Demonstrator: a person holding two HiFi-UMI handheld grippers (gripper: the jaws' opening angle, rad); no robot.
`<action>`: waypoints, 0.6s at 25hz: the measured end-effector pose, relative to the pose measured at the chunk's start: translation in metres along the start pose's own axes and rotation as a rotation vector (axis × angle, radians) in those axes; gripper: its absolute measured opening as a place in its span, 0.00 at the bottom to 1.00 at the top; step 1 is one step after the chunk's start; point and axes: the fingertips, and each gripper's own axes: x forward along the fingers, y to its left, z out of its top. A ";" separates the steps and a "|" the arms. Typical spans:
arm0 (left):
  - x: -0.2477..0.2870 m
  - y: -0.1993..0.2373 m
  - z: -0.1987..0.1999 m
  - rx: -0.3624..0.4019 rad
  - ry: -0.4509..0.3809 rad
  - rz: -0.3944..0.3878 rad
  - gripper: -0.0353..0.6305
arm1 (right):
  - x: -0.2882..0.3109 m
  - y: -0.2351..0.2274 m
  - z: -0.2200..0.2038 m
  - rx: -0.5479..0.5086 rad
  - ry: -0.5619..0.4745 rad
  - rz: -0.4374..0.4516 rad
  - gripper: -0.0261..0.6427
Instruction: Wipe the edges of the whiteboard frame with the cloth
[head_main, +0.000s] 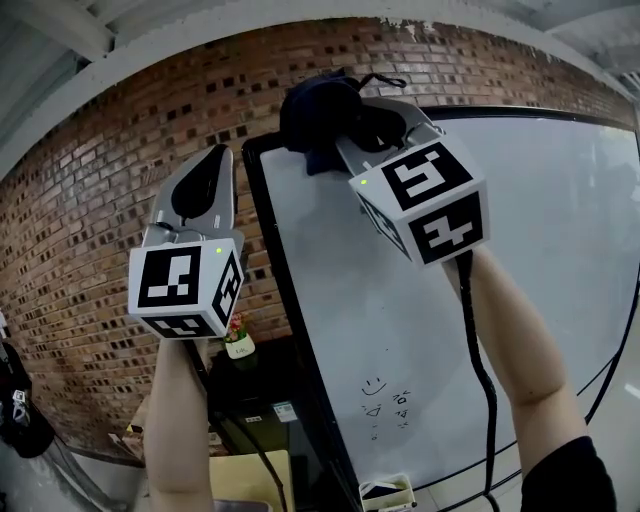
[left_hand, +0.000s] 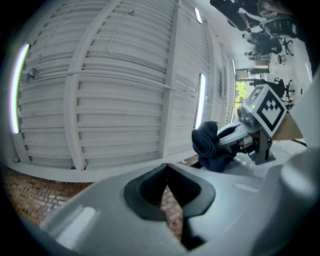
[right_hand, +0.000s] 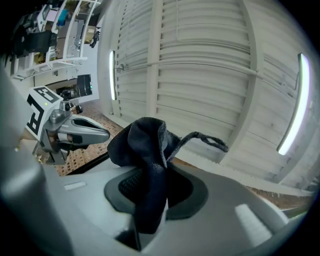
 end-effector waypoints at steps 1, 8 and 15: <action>0.001 -0.003 0.006 0.000 -0.010 -0.001 0.06 | -0.003 -0.008 -0.003 -0.004 0.005 -0.010 0.16; 0.010 -0.033 0.031 -0.022 -0.036 -0.027 0.06 | -0.025 -0.043 -0.020 -0.020 0.031 -0.070 0.16; 0.030 -0.072 0.035 -0.003 -0.011 -0.032 0.06 | -0.044 -0.077 -0.038 -0.036 0.038 -0.062 0.16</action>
